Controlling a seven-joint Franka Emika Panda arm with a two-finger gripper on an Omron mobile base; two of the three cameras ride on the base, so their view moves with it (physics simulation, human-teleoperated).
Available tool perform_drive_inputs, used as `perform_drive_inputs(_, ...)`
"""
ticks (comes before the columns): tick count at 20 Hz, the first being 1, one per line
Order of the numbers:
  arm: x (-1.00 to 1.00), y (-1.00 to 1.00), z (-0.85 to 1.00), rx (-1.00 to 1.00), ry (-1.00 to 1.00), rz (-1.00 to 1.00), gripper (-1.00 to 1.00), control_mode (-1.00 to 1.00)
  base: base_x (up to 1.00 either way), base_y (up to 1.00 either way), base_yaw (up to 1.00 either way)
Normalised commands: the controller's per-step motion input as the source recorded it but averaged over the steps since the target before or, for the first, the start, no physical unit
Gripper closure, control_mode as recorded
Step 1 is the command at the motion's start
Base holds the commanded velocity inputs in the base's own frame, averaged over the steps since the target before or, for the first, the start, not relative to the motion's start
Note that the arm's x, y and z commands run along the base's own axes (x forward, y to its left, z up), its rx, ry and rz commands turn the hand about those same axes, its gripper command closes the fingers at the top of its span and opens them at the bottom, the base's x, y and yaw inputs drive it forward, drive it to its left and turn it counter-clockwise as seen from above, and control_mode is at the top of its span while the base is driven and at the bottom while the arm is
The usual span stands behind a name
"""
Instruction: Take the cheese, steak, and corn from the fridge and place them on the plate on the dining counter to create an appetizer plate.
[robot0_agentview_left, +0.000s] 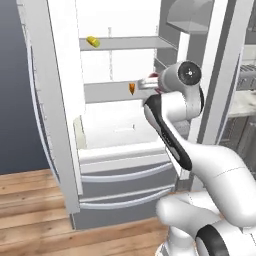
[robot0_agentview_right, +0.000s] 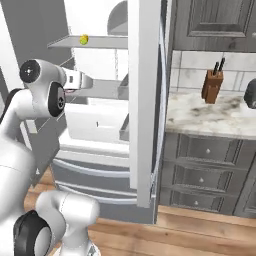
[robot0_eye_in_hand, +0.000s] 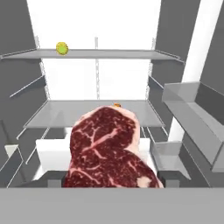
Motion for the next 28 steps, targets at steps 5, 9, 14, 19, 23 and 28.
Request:
perform_drive_inputs(5,0.0,0.0,0.0,0.0,0.0,0.0,1.0,1.0,-0.66,0.09,-0.28)
perform_drive_inputs(9,0.0,0.0,0.0,0.0,0.0,0.0,1.0,1.0,-0.37,0.18,-0.44)
perform_drive_inputs(14,0.0,0.0,0.0,0.0,0.0,0.0,1.0,1.0,-0.63,0.14,-0.46)
perform_drive_inputs(19,0.0,0.0,0.0,0.0,0.0,0.0,1.0,1.0,-0.92,0.16,-0.47)
perform_drive_inputs(23,0.0,0.0,0.0,0.0,0.0,0.0,1.0,1.0,-1.0,0.22,-0.47)
perform_drive_inputs(28,0.0,0.0,0.0,0.0,0.0,0.0,1.0,1.0,-1.0,0.12,-0.51)
